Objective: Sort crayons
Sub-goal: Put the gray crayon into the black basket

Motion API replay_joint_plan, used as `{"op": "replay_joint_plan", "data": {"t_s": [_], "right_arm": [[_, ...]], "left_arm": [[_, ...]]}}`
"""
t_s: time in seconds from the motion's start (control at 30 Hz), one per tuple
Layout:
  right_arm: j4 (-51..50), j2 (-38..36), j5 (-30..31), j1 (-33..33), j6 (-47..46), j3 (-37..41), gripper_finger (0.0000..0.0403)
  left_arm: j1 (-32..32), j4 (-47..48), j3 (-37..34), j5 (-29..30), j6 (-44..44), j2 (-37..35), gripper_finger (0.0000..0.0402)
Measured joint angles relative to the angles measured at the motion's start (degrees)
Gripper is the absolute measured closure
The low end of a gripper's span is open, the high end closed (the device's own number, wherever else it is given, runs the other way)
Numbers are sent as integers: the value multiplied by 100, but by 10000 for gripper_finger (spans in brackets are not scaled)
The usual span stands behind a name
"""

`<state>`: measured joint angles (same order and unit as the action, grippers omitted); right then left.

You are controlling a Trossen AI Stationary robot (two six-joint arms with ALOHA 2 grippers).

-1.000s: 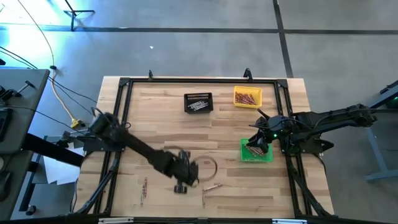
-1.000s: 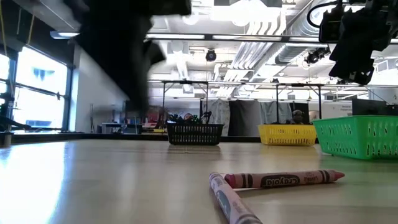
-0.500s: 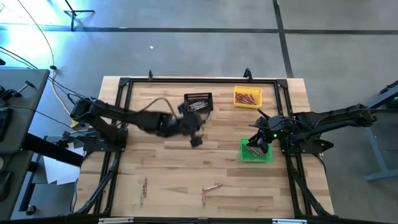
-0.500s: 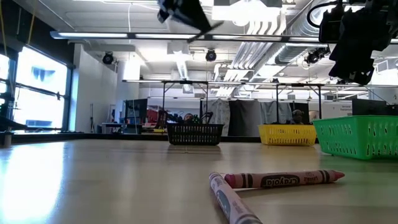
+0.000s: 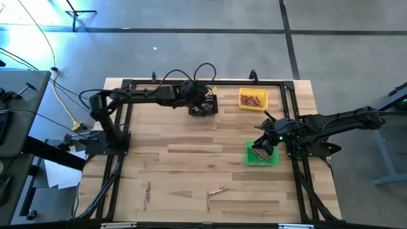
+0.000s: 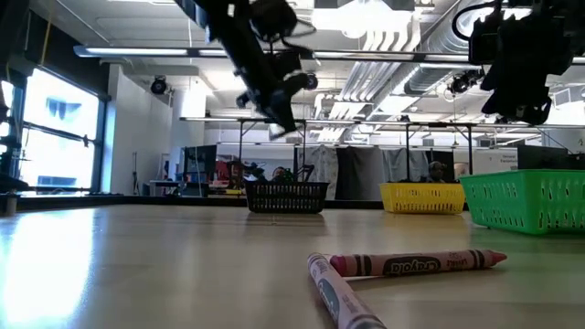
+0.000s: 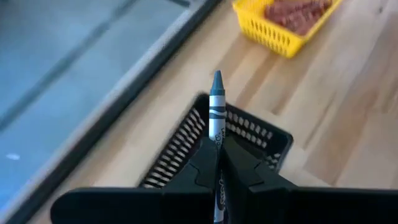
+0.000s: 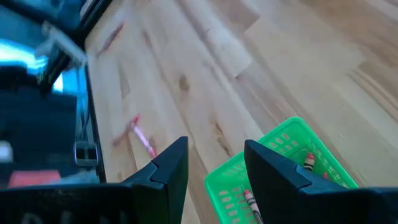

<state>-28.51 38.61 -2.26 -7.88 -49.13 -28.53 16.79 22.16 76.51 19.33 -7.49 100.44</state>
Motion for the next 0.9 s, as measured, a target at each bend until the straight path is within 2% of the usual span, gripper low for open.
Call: {"op": "replay_joint_plan", "data": {"t_s": [0.17,0.7,0.9], "right_arm": [[-2,-2,346,0,-879,0,261],[-9,-2,332,0,-629,0,261],[-11,-2,330,0,-629,0,261]], "left_arm": [[310,4,2,-679,-186,348,401],[484,325,6,-689,177,770,378],[591,341,4,-729,-263,770,364]]}}
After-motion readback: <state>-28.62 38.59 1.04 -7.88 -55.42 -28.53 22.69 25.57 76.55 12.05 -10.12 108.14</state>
